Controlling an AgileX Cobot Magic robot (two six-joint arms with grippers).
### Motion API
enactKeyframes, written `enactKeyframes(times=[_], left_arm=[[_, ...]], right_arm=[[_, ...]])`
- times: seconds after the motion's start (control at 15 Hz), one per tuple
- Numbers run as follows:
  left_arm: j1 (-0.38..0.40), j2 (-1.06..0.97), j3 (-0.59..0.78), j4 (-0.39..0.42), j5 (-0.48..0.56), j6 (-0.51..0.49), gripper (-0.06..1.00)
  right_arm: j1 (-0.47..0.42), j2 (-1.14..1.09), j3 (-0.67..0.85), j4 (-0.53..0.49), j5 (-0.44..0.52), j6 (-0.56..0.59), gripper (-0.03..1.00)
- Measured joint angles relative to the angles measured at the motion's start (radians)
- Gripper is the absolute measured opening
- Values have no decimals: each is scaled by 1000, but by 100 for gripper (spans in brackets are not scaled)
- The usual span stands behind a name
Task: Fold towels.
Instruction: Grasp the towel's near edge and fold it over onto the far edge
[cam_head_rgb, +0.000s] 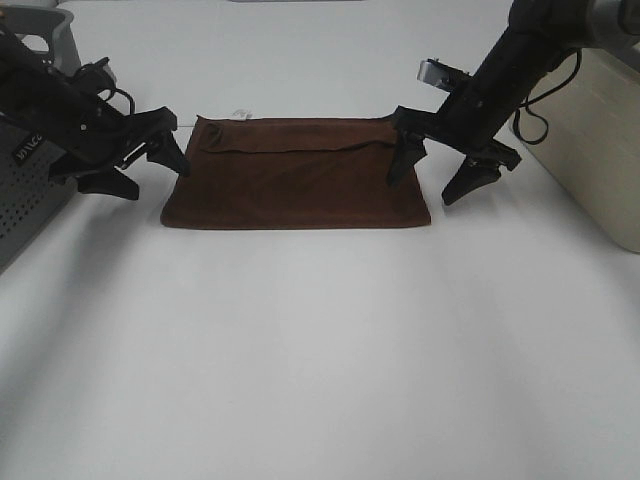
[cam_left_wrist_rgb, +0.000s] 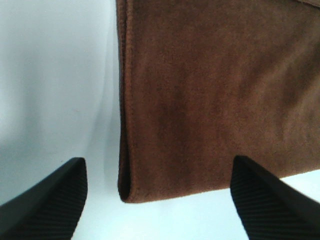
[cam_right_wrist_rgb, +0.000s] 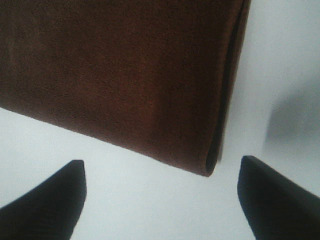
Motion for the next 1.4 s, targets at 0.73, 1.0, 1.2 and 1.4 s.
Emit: enactKeyframes(times=[0.73,1.0,1.2,1.4], left_arm=[[-69,97,-2,-46,-80,-2,47],[-75,102,-1,-46,-84,-3,5],[-75,102,-1,-45,-77,-4,1],[-75,86,-1,-24,-55,-4,1]], right_arm=[[0,81,1,108,-81,-89,53],[0,97,2,120,-109,-92,16],[0,97,2,113,-113,-83,0],[0,95,2,104,-97,-78,0]])
